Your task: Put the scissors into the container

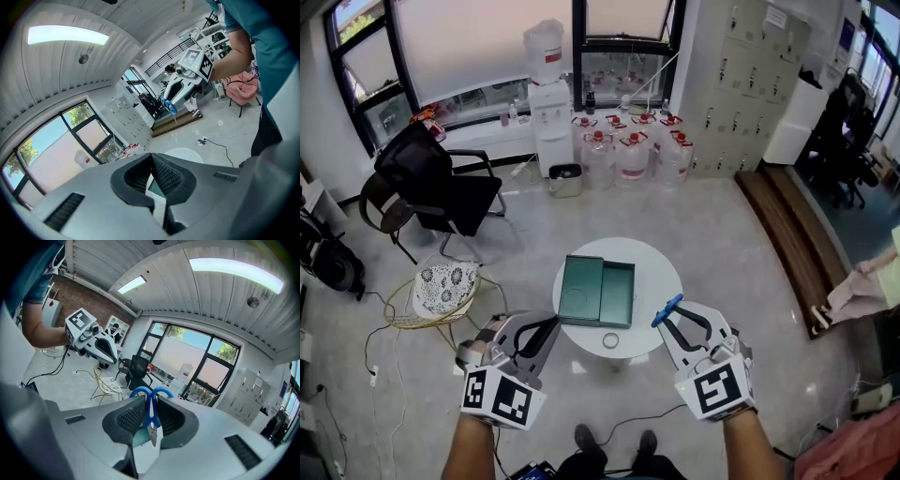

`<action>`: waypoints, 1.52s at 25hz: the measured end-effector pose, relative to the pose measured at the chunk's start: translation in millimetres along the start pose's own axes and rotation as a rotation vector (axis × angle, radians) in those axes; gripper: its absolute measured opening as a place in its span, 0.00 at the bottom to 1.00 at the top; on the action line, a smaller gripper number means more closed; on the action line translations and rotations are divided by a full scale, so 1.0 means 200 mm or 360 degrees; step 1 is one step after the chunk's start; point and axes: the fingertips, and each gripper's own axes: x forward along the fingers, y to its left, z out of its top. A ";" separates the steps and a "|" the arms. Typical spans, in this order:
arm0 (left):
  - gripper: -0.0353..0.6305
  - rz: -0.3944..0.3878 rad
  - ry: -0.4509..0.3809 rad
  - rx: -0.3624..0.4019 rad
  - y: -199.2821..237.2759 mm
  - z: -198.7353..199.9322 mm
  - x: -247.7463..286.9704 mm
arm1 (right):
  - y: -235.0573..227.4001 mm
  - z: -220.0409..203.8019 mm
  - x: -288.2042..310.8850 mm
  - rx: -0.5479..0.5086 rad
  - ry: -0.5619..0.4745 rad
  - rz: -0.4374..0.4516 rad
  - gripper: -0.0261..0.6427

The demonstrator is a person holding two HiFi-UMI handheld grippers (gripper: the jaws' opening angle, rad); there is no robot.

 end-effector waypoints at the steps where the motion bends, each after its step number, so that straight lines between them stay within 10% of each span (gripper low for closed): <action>1: 0.08 -0.0004 0.0004 0.0001 0.01 -0.01 0.02 | -0.01 0.00 0.03 0.0000 -0.0002 0.0005 0.18; 38: 0.08 -0.0088 0.0159 -0.0113 -0.16 -0.66 0.45 | 0.23 -0.53 0.76 0.0023 0.0074 0.0201 0.18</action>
